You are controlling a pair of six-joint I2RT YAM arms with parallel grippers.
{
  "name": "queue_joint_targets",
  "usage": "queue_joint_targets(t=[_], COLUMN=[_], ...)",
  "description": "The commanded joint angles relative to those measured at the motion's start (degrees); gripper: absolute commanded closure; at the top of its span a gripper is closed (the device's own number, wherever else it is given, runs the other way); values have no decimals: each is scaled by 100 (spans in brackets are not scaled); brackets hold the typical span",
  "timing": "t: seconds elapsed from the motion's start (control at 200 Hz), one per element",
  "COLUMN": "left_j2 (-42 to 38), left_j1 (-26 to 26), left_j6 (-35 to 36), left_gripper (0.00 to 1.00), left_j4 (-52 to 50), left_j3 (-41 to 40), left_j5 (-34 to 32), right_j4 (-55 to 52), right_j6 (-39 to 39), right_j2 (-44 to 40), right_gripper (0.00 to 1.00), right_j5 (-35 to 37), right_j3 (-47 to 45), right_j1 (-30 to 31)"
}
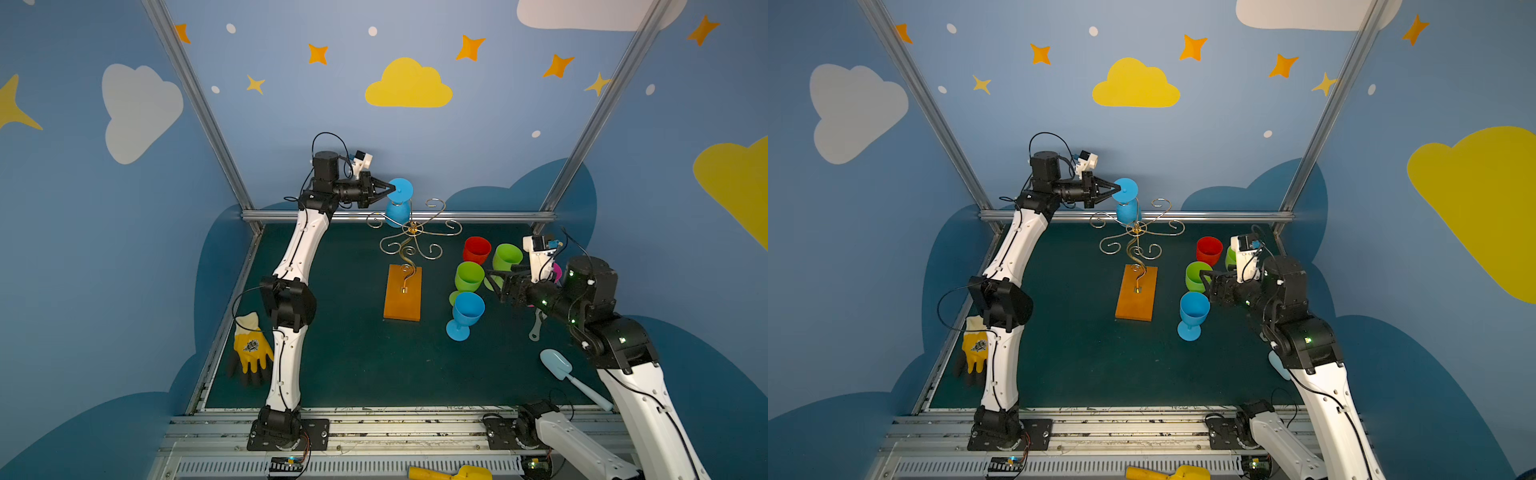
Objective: Take the wine glass off the wine glass rack
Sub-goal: Pick up the wine glass from the wine glass rack.
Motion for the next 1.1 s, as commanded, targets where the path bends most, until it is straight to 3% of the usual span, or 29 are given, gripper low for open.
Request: queue_joint_targets(t=[0.0,0.536,1.096], left_j2=[-77,-13,-737], left_j1=[-7,-244,-168], left_j6=[25,154,576], left_gripper=[97,97,97], left_j4=[438,236,77], left_j3=[47,103,-771], left_j5=[-83,42,76], right_j4=[58,8,53], right_j6=[41,29,34], right_j2=[-92,-173,-164], right_gripper=[20,20,20], right_j5=[-23,21,-21], right_j3=[73,76,75], right_j1=[-19,-24,-21])
